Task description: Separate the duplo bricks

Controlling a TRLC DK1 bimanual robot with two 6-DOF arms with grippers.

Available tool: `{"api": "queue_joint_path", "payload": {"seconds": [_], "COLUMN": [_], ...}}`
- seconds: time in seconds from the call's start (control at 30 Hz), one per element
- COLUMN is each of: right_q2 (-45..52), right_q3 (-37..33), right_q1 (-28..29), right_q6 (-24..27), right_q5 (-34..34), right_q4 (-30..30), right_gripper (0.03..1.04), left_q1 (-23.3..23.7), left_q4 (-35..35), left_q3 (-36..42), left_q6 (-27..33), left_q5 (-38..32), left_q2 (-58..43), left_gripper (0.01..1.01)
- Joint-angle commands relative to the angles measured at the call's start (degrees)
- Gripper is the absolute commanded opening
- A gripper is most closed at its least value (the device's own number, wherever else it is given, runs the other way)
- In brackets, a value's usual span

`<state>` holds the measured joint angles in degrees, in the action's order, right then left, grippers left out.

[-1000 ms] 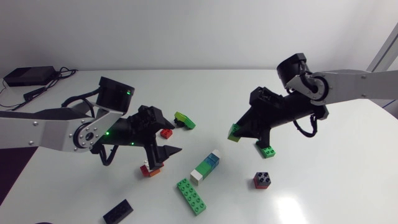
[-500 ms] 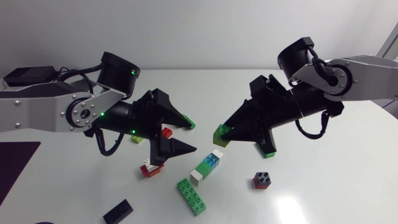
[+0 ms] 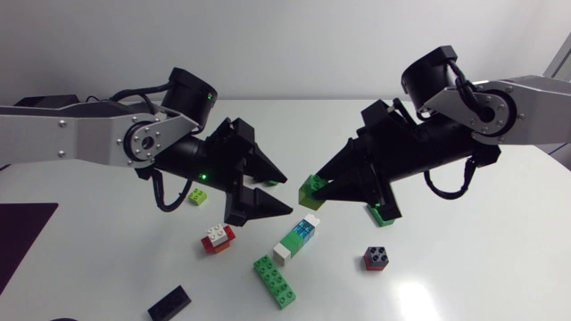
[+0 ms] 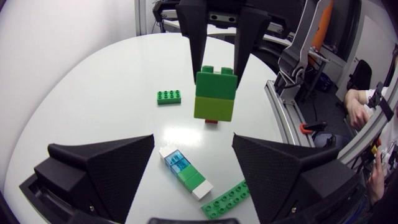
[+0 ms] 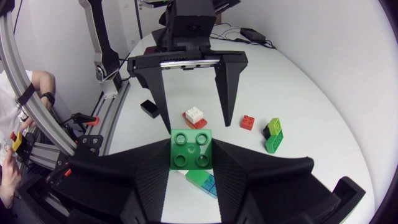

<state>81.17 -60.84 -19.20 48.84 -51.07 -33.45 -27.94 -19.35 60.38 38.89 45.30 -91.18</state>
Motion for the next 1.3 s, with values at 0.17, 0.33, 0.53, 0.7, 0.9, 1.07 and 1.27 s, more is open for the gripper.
{"api": "queue_joint_path", "payload": {"seconds": [0.17, 0.33, 0.53, 0.7, 0.9, 1.07, 1.27], "right_q2": [1.8, 2.2, 2.1, 1.6, 0.6, -0.7, -2.4], "right_q3": [1.8, 1.6, 1.6, 2.5, 4.0, 4.8, 4.7], "right_q1": [-0.2, 0.1, 0.0, 0.0, -0.3, -0.4, -1.1], "right_q6": [0.7, 1.3, 1.3, 1.3, 0.5, -0.8, -2.3], "right_q5": [-1.1, -1.5, -1.7, -1.8, -1.8, -1.9, -1.9], "right_q4": [1.4, 1.4, 1.4, 1.7, 2.8, 4.0, 4.4], "right_gripper": [0.17, 0.17, 0.17, 0.17, 0.17, 0.17, 0.17], "left_q1": [-1.4, -2.6, -3.3, -3.4, -4.4, -4.8, -4.8], "left_q4": [-1.6, -3.0, -3.3, -3.3, -3.3, -3.2, -3.2], "left_q3": [4.2, 4.5, 4.0, 4.0, 3.4, 3.0, 2.5], "left_q6": [-2.5, -2.8, -3.1, -4.0, -4.2, -4.4, -4.4], "left_q5": [3.2, 3.8, 3.9, 3.9, 3.9, 3.9, 3.9], "left_q2": [-3.0, -2.5, -1.9, -1.5, -1.1, -0.8, -0.1], "left_gripper": [0.872, 0.872, 0.872, 0.823, 0.7, 0.62, 0.548]}}
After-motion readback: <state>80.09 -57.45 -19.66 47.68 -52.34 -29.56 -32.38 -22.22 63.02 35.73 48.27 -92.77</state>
